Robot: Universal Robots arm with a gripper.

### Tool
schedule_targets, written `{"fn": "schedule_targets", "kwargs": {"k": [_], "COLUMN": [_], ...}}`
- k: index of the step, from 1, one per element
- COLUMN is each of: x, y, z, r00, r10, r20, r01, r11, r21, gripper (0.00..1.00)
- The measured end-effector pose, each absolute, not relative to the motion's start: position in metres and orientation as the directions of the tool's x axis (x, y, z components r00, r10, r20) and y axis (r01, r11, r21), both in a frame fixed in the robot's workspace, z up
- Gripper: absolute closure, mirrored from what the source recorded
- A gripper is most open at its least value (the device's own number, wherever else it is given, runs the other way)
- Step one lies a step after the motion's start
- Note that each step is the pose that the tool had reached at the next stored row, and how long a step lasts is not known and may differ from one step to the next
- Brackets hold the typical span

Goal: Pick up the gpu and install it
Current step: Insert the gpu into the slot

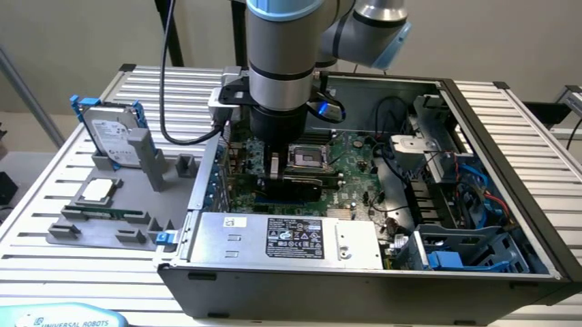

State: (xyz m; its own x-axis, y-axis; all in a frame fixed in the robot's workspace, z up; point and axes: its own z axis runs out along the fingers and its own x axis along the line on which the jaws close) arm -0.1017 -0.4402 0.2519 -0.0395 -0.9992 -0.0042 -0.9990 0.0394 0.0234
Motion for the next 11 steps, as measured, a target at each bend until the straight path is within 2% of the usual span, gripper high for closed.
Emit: {"fn": "schedule_targets", "kwargs": {"k": [11], "x": [-0.102], "y": [-0.4401], "z": [0.2517], "r00": [-0.039], "r10": [-0.999], "r20": [-0.004], "r01": [-0.999], "r11": [0.039], "r21": [0.023], "gripper": [0.73]}}
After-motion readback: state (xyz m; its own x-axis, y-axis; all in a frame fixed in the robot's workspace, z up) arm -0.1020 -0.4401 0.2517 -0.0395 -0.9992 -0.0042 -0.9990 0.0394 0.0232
